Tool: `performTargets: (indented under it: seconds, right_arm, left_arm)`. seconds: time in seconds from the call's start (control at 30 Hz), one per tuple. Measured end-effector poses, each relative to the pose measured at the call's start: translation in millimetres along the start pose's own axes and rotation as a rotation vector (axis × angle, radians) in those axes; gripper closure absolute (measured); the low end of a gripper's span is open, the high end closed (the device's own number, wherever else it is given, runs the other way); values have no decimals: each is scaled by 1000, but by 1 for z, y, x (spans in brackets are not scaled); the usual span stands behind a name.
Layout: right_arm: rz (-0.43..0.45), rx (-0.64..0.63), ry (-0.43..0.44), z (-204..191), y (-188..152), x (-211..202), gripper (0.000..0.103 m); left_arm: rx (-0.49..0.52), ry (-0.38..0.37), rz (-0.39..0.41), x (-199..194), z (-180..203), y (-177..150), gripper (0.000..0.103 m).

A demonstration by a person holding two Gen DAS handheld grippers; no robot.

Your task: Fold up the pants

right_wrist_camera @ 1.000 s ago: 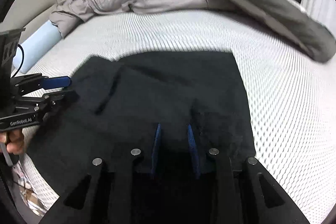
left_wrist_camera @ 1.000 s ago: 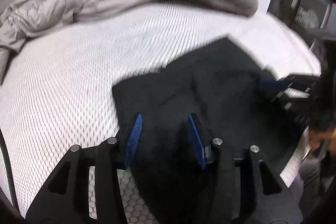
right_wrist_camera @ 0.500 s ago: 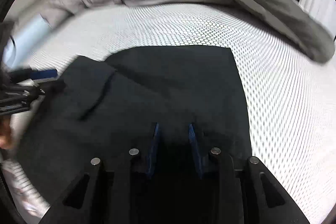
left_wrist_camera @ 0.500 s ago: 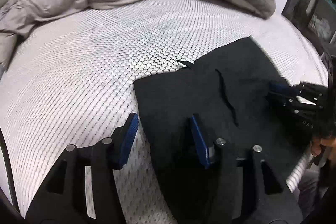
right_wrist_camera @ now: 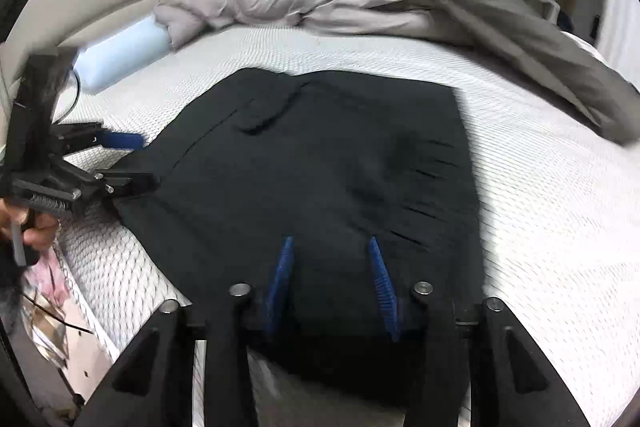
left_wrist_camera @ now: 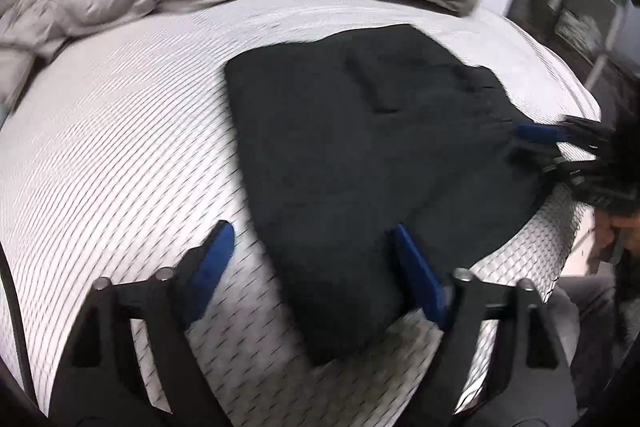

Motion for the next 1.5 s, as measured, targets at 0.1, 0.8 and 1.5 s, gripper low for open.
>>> performTargets:
  seconds: [0.1,0.8,1.5]
  right_arm:
    - [14,85,-24,33,-2,-25,44]
    - [-25,464,208,99,1,7,88]
    - [324,177,55,29,-44,-107,0]
  left_arm:
    - [-95,-31,12,-16,-16,-10,21]
    - [-272,-58,50,-9,-29,1,67]
    - [-98,175,316,-102,70,-25,1]
Point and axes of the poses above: each gripper's, at about its wrist camera, not at the fingertips, and x roughly the way its jaws point, z to its right, y to its top, the point moved 5 cm from there along x, roughly the way its jaws point, and after that the axes turned 13 degrees about x, right-handed, at the moved point
